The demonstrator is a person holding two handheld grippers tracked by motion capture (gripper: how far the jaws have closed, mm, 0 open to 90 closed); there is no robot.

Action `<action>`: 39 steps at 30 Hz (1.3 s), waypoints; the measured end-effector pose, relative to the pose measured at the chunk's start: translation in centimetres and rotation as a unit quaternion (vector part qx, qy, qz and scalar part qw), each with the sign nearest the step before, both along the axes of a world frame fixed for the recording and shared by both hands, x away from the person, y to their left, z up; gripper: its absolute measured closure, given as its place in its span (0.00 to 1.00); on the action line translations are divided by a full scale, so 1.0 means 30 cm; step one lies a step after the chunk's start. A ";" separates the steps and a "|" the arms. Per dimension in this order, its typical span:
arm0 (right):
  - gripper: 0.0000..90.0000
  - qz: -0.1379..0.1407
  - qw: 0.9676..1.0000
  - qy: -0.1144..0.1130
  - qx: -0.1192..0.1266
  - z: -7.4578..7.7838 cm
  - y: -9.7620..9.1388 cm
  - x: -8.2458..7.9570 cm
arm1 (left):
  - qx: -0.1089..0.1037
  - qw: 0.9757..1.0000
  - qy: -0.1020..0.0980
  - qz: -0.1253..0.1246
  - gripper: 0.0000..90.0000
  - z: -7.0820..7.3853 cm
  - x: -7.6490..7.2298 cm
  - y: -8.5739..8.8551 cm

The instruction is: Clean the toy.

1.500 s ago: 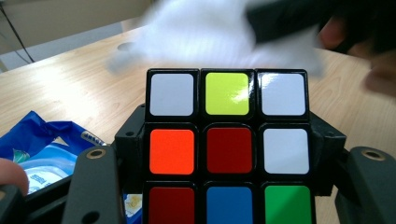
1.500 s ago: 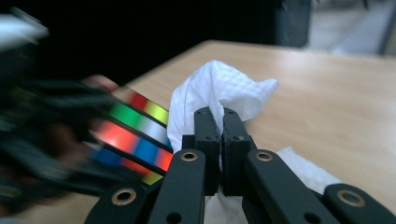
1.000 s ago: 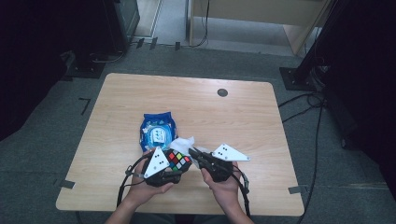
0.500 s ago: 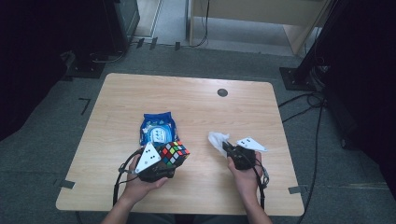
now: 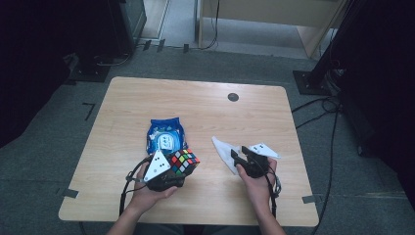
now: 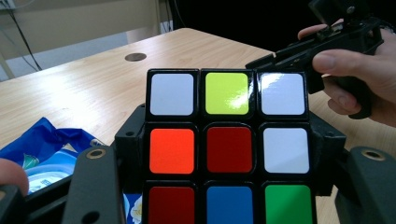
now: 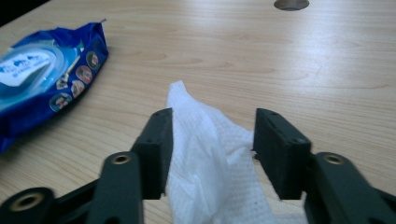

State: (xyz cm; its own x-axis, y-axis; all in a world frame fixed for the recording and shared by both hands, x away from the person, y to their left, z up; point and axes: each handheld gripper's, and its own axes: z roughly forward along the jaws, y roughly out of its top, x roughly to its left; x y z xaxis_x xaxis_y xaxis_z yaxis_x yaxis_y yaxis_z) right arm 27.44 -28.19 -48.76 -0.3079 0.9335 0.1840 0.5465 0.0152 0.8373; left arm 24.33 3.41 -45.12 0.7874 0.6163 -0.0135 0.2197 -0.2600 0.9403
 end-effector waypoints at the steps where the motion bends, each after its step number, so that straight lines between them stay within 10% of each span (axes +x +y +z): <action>1: 0.50 -0.001 1.000 -0.003 0.002 0.005 0.001 -0.002 | 0.000 1.000 0.000 0.001 0.38 0.000 0.001 0.001; 11: 0.43 0.069 0.996 -0.024 0.057 0.110 0.105 -0.059 | 0.006 1.000 0.005 0.004 0.38 -0.019 0.009 -0.009; 21: 0.35 0.154 0.977 -0.017 0.143 0.194 0.240 -0.131 | 0.015 1.000 -0.002 0.002 0.38 -0.029 0.000 -0.033; 29: 0.28 0.170 0.962 0.048 0.208 0.150 0.284 -0.113 | 0.022 0.999 -0.025 -0.007 0.38 -0.030 -0.024 -0.064; 39: 0.37 0.161 0.963 0.057 0.207 0.138 0.285 -0.116 | 0.032 0.999 -0.029 -0.008 0.38 -0.036 -0.031 -0.078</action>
